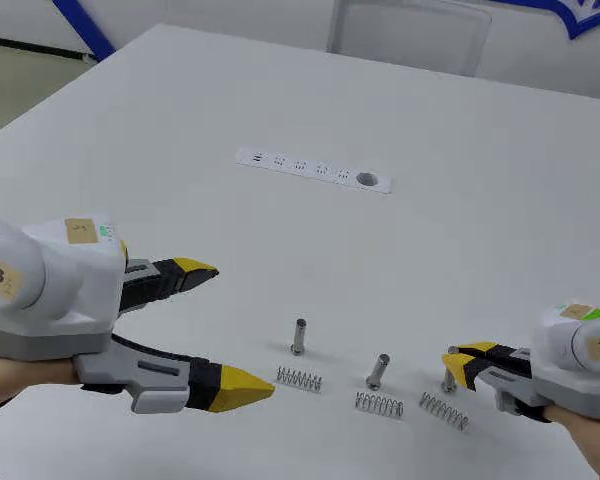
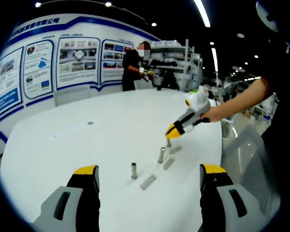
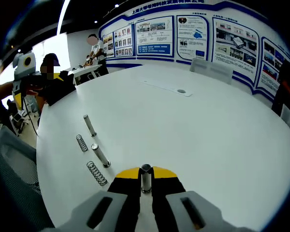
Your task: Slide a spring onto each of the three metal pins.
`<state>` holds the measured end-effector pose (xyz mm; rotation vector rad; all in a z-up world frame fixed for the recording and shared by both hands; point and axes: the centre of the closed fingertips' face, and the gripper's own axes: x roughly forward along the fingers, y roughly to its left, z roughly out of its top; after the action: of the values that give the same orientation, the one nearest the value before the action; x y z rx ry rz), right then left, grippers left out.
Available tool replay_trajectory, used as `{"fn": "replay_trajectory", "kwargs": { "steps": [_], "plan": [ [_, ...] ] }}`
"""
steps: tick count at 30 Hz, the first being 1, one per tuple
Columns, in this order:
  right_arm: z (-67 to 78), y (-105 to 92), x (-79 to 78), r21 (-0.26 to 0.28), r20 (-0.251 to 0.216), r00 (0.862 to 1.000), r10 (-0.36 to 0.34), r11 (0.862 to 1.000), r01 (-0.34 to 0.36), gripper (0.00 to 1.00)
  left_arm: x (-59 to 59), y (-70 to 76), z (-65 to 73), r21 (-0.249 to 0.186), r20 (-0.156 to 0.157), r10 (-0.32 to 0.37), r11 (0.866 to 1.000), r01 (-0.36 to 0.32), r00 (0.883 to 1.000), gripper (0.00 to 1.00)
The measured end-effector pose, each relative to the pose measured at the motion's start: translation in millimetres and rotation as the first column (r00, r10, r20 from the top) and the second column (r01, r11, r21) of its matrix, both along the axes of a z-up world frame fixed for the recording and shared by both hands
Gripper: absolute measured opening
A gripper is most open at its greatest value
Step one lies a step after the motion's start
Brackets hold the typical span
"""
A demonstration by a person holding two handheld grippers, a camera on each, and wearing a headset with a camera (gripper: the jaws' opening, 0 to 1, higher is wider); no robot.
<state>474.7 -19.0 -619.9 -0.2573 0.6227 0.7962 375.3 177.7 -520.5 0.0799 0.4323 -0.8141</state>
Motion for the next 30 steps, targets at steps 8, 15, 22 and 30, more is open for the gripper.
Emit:
{"fn": "replay_trajectory", "kwargs": {
  "steps": [8,15,22,30],
  "plan": [
    [0.7,-3.4,-7.6,0.051,0.022,1.0,-0.018,0.999,0.017,0.08,-2.4,-4.1,-0.1,0.008,-0.003,-0.01,1.0,0.01,1.0,0.87],
    [0.8,0.7,-10.1,0.043,0.029,1.0,0.008,0.999,-0.009,0.08,-4.3,-7.7,-0.9,0.02,-0.004,-0.024,1.0,0.024,1.0,0.87],
    [1.1,2.7,-10.4,0.031,0.04,0.999,0.023,0.999,-0.024,0.09,-4.8,-7.6,-0.2,0.022,-0.002,-0.026,0.999,0.026,1.0,0.87],
    [5.3,3.8,-9.3,0.062,0.03,0.999,0.01,0.998,-0.012,0.1,-6.1,-6.5,-0.3,0.018,-0.003,-0.024,1.0,0.024,1.0,0.87]
  ]
}}
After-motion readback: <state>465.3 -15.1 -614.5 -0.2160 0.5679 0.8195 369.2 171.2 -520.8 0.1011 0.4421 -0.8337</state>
